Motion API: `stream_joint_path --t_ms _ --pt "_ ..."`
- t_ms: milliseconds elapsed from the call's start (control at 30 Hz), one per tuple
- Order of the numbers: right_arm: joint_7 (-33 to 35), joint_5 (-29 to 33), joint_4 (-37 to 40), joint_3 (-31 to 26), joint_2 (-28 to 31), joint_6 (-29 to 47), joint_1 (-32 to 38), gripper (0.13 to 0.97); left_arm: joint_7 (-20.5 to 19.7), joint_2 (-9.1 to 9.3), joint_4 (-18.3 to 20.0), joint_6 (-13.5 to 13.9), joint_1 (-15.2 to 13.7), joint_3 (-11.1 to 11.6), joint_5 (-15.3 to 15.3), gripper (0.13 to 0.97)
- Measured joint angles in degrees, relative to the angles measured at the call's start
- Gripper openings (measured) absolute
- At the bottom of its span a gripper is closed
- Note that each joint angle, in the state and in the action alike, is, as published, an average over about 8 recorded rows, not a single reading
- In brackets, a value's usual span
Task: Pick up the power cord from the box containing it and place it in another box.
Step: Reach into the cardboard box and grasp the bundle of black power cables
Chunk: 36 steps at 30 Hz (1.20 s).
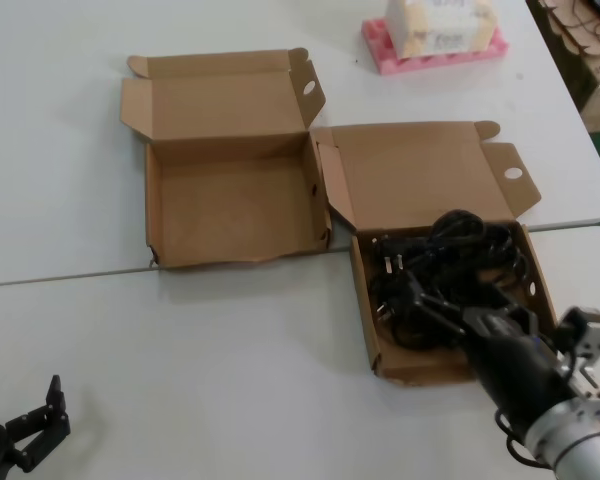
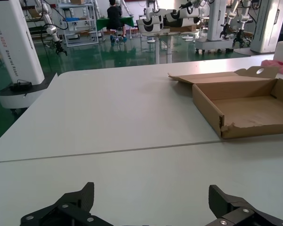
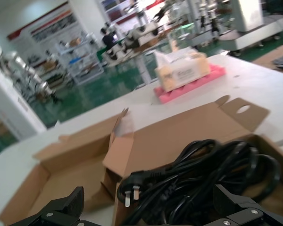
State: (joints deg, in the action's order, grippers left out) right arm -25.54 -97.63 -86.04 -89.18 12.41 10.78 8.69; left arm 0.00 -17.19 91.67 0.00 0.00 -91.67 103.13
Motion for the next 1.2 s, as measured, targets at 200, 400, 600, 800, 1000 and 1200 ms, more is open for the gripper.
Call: stream_joint_path --t_ms 200,400,600,800,1000,1200 --pt "0.0 5.0 6.9 -3.1 1.2 1.0 6.4 0.966 0.0 0.00 0.0 0.0 0.0 0.0 0.0 0.851" --pt "0.0 7.9 13.7 -10.7 4.6 -1.9 13.3 0.966 0.0 0.00 0.0 0.0 0.0 0.0 0.0 0.761" --pt "0.0 14.9 18.4 -21.7 8.7 -9.7 19.1 0.963 0.0 0.00 0.0 0.0 0.0 0.0 0.0 0.655" --pt "0.0 23.2 23.4 -36.8 13.4 -21.8 25.6 0.959 0.0 0.00 0.0 0.0 0.0 0.0 0.0 0.495" --pt "0.0 20.4 26.8 -50.3 16.6 -30.1 31.4 0.911 0.0 0.00 0.0 0.0 0.0 0.0 0.0 0.382" --pt "0.0 15.1 28.3 -58.3 18.2 -33.9 34.6 0.846 0.0 0.00 0.0 0.0 0.0 0.0 0.0 0.283"
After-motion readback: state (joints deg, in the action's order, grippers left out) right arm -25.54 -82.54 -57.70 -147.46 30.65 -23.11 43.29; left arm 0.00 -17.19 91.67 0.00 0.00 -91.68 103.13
